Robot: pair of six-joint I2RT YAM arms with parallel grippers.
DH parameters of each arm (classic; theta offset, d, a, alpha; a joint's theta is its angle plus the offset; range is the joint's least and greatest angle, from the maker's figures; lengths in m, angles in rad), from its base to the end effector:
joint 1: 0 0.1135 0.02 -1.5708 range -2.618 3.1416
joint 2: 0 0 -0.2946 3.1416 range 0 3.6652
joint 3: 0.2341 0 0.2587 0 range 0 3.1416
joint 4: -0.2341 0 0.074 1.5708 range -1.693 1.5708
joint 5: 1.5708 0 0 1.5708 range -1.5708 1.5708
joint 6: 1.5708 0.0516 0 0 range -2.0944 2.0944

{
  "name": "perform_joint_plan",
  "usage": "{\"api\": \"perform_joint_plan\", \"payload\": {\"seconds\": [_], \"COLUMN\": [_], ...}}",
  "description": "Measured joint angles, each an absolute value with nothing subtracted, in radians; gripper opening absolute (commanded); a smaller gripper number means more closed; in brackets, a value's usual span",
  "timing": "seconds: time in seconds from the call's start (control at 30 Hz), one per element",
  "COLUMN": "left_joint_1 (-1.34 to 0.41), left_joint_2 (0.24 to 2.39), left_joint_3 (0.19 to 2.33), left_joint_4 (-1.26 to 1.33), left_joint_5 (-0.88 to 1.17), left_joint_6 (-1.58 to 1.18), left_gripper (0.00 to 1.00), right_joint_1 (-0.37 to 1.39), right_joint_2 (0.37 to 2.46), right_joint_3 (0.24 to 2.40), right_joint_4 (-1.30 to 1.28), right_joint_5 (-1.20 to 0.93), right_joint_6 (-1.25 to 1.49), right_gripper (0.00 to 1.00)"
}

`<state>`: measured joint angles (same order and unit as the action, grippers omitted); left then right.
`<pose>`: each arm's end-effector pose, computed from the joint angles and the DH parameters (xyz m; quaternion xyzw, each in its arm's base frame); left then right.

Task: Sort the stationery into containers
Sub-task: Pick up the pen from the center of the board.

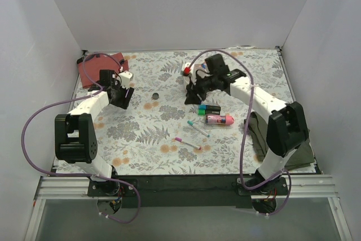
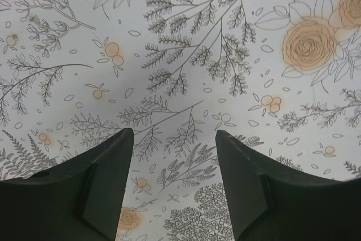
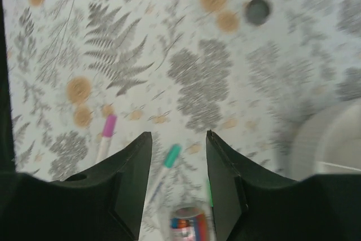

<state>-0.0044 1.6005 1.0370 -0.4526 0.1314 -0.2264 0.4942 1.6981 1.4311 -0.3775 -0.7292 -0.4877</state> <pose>0.3394 -0.0083 0.2179 -0.0884 0.9558 -0.0942 0.2641 0.3410 0.2228 0.3296 -0.5346 0.6620 0.3204 0.4164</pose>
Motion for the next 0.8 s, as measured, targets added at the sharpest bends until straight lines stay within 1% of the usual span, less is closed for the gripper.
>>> {"api": "perform_joint_plan", "payload": {"seconds": [0.1, 0.3, 0.53, 0.8], "left_joint_1": [-0.004, -0.008, -0.043, -0.104], "left_joint_2": [1.6, 1.586, 1.537, 1.513], "left_joint_3": [1.034, 1.003, 0.952, 0.923], "left_joint_4": [-0.415, -0.381, -0.378, -0.369], "left_joint_5": [0.131, 0.162, 0.177, 0.177], "left_joint_6": [-0.252, -0.302, -0.312, -0.307], "left_gripper": [0.6, 0.6, 0.6, 0.6], "right_joint_1": [0.594, 0.704, 0.766, 0.772], "right_joint_2": [1.745, 1.832, 1.85, 1.868], "right_joint_3": [1.402, 1.398, 1.388, 1.359], "right_joint_4": [-0.522, -0.628, -0.636, -0.602], "right_joint_5": [-0.669, -0.519, -0.38, -0.237], "right_joint_6": [-0.506, -0.481, -0.464, -0.423], "right_gripper": [0.51, 0.52, 0.51, 0.51]}}
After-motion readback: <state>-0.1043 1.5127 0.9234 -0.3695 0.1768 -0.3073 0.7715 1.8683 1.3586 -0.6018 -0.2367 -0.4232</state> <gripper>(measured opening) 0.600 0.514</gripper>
